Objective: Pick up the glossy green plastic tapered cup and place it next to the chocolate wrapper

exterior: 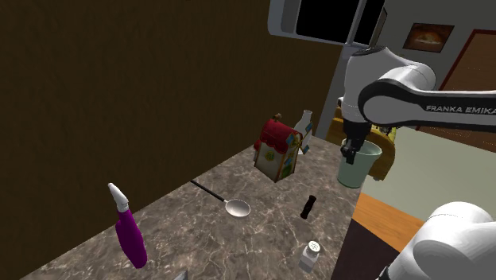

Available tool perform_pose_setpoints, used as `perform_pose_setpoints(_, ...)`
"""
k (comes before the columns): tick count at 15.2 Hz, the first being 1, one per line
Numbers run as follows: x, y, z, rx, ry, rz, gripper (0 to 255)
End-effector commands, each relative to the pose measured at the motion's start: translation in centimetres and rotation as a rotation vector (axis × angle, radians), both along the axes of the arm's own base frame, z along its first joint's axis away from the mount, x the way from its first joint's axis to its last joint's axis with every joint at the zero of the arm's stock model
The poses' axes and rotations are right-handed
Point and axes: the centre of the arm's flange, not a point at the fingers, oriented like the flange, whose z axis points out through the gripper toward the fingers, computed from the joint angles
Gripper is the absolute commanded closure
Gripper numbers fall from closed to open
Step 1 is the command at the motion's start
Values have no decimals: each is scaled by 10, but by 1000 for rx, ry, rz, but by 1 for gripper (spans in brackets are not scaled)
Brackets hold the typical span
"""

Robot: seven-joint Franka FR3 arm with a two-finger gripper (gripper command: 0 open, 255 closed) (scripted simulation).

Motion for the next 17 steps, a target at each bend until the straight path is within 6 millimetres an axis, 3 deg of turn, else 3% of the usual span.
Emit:
perform_pose_setpoints(1,-1,0,11,0,0,0,255)
perform_pose_setpoints(15,-1,0,81,0,0,0,255)
perform_pose_setpoints(17,-4,26,77,0,0,0,255)
